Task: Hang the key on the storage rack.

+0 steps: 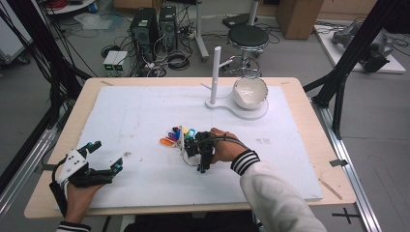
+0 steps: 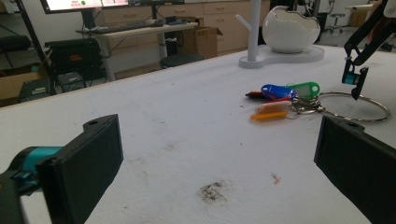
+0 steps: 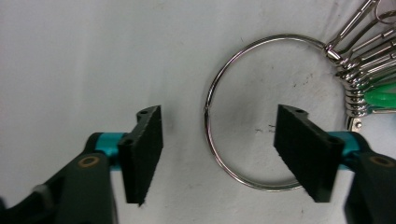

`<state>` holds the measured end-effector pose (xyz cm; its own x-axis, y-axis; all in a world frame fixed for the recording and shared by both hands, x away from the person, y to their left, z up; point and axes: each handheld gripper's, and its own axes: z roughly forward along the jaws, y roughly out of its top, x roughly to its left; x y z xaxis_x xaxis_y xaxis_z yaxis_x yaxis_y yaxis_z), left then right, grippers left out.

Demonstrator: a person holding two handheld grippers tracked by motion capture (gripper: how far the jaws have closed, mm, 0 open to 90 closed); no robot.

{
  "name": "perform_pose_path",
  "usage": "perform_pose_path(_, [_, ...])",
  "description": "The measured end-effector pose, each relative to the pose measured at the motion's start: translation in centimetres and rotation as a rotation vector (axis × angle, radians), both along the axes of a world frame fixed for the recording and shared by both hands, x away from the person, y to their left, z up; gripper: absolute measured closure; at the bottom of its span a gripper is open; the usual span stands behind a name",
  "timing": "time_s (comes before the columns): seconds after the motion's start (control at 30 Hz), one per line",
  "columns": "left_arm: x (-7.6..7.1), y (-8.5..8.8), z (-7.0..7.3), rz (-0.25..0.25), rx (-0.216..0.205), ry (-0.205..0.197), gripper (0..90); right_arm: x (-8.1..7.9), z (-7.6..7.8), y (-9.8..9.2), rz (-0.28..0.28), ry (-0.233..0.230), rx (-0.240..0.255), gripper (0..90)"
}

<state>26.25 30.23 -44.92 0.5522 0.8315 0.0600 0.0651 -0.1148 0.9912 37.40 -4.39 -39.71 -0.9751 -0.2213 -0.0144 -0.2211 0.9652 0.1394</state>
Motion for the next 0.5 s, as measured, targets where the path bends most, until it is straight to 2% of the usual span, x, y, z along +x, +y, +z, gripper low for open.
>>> perform_pose_path(0.07, [0.0, 0.01, 0.0, 0.0, 0.001, 0.0, 1.7, -0.11, 0.02, 0.02, -0.006, -0.005, -0.006, 37.5])
perform_pose_path(0.13, [0.0, 0.0, 0.0, 0.001, 0.0, 0.0, 1.7, -0.09, 0.02, 0.11, 0.009, -0.009, -0.012, 42.5])
perform_pose_path(0.23, [0.0, 0.01, 0.0, 0.001, 0.001, -0.001, 1.7, -0.17, -0.05, 0.15, -0.001, 0.001, -0.022, 49.8])
perform_pose_path(0.37, [0.0, -0.01, 0.0, 0.0, 0.0, -0.001, 1.7, -0.16, -0.27, 0.23, 0.013, 0.003, -0.027, 53.3])
perform_pose_path(0.43, [0.0, -0.01, 0.0, 0.0, 0.0, -0.001, 1.7, -0.3, -0.28, 0.25, 0.007, -0.002, -0.046, 57.0])
perform_pose_path(0.5, [0.01, 0.01, 0.0, 0.0, 0.002, -0.002, 1.7, -0.27, -0.33, 0.29, 0.027, 0.006, -0.048, 62.0])
